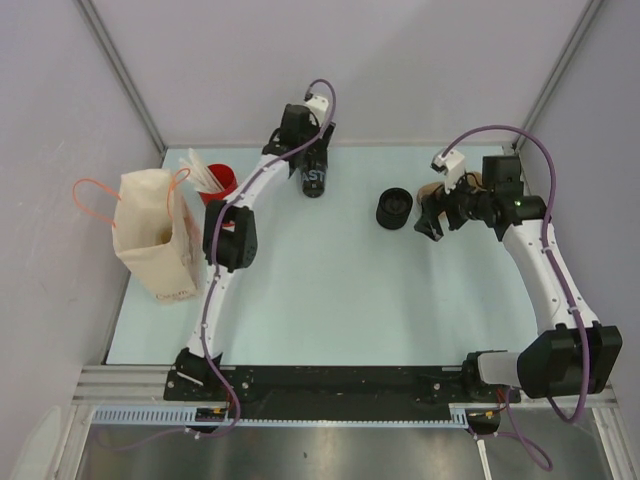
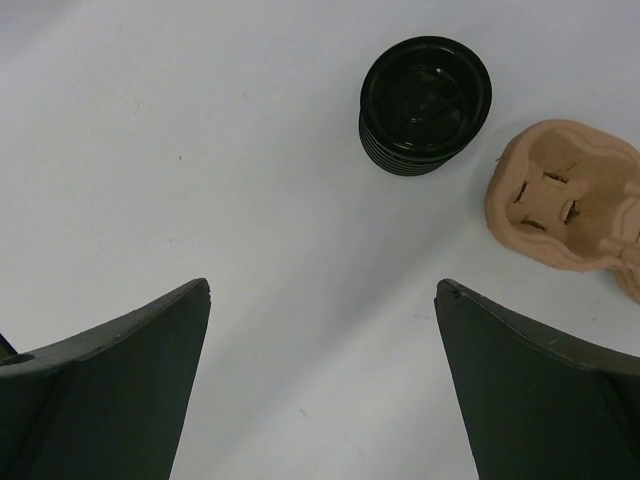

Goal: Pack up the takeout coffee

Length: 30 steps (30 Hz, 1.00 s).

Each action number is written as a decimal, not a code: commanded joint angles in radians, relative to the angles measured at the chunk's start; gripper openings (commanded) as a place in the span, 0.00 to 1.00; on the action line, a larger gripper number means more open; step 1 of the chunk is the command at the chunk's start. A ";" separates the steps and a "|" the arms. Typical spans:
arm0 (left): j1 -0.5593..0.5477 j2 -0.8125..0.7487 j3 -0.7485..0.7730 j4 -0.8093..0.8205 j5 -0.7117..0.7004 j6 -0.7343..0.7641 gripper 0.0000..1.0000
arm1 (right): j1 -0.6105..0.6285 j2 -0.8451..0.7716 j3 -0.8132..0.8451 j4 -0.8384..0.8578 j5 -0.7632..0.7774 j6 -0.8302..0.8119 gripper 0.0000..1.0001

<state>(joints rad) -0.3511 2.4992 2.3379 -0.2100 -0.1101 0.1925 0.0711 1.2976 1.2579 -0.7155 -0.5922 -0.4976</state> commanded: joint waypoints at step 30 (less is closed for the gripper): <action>-0.009 0.167 0.126 0.324 -0.241 0.369 0.99 | -0.045 -0.161 -0.071 0.070 -0.063 0.036 1.00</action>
<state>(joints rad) -0.3717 2.6671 2.4054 0.0715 -0.3801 0.5144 0.0341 1.1664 1.1923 -0.6754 -0.6243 -0.4782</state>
